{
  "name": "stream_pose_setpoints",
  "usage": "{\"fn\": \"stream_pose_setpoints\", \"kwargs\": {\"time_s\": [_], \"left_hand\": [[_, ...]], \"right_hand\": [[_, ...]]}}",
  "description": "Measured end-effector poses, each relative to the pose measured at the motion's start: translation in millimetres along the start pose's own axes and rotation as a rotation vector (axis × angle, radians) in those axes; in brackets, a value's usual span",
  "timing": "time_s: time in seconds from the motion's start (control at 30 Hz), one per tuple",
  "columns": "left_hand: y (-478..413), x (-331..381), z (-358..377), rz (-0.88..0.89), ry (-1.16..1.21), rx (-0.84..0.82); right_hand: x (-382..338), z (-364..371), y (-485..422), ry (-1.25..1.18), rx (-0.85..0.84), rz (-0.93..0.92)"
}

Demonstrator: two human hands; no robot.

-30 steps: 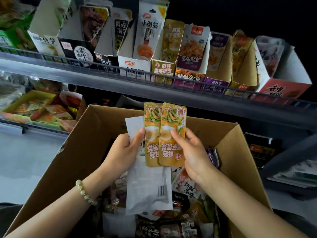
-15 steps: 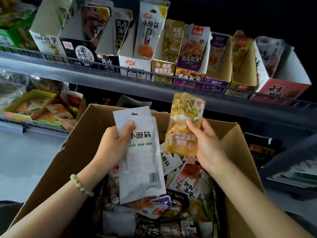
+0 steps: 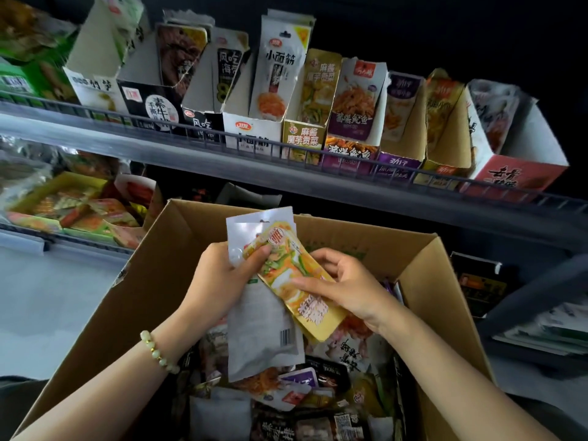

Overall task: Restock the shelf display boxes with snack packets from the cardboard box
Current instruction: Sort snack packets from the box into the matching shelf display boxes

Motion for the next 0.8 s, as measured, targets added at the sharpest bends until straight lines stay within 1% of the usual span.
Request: {"fn": "stream_pose_setpoints", "kwargs": {"time_s": [0.07, 0.13, 0.2, 0.27, 0.37, 0.43, 0.5, 0.6, 0.7, 0.8], "left_hand": [[0, 1, -14, -0.029, 0.137, 0.101], [0, -3, -21, -0.123, 0.332, 0.117], [0, -10, -14, -0.248, 0.486, 0.052], [1, -14, -4, -0.339, 0.554, -0.027], [3, -14, 5, -0.399, 0.605, -0.104], [1, -10, 1, -0.371, 0.603, -0.063], [-5, 1, -9, -0.294, 0.580, 0.012], [-15, 29, -19, -0.163, 0.536, 0.083], [-30, 60, -24, -0.070, 0.554, 0.109], [-49, 87, -25, -0.020, 0.560, 0.097]], "right_hand": [[3, -4, 3, -0.034, 0.001, 0.040], [7, -10, 5, -0.150, 0.058, 0.063], [8, -9, 6, -0.381, 0.098, 0.082], [5, -4, 6, -0.572, 0.092, 0.095], [-1, -3, 5, -0.680, 0.091, 0.098], [-2, -5, 4, -0.664, 0.133, 0.106], [-10, -9, 2, -0.613, 0.189, 0.098], [-37, -16, -6, -0.559, 0.250, 0.031], [-74, -26, -19, -0.530, 0.296, -0.063], [-99, -47, -34, -0.496, 0.377, -0.126]]}}
Point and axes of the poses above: each hand's wrist, its own y-axis away from the middle knuckle, its own z-axis out of the palm, x = y × z, the point moved 10 cm from there along -y, towards the middle knuckle, and after that the axes turned 8 degrees about -z, right-handed, at the moved point
